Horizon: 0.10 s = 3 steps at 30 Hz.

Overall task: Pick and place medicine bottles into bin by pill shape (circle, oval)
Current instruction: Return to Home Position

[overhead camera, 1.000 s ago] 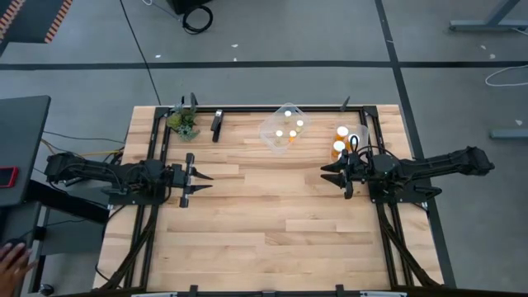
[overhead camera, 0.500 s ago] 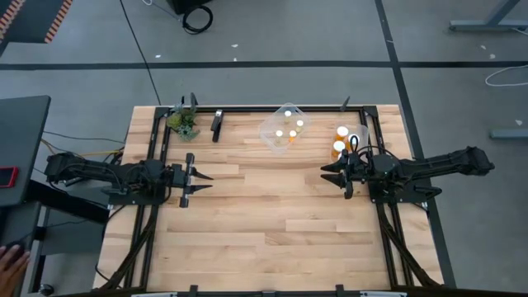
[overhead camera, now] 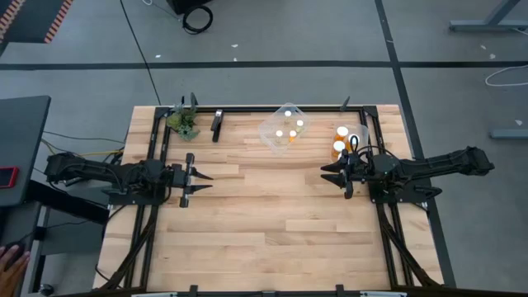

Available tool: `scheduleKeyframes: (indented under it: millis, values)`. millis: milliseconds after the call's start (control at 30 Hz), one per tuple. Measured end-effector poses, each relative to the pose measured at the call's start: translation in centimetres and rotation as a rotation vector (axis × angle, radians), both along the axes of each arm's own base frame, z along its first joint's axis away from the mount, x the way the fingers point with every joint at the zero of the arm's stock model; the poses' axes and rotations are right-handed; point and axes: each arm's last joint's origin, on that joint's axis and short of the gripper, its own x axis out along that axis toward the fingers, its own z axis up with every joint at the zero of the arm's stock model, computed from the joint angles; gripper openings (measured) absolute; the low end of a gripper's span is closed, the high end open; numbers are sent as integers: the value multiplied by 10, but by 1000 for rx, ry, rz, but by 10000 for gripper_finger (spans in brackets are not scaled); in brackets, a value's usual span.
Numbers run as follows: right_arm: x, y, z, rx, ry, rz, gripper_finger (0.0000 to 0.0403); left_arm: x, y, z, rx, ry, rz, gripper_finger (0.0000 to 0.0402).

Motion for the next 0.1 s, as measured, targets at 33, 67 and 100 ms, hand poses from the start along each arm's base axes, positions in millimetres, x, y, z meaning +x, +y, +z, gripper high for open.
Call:
scheduleKeyframes:
  millis: [33,67,100]
  values:
    - [0,0,0,0,0,0,161,0,0,0,0,0,0,107]
    - [0,0,0,0,0,0,161,0,0,0,0,0,0,107]
    - [0,0,0,0,0,0,161,0,0,0,0,0,0,107]
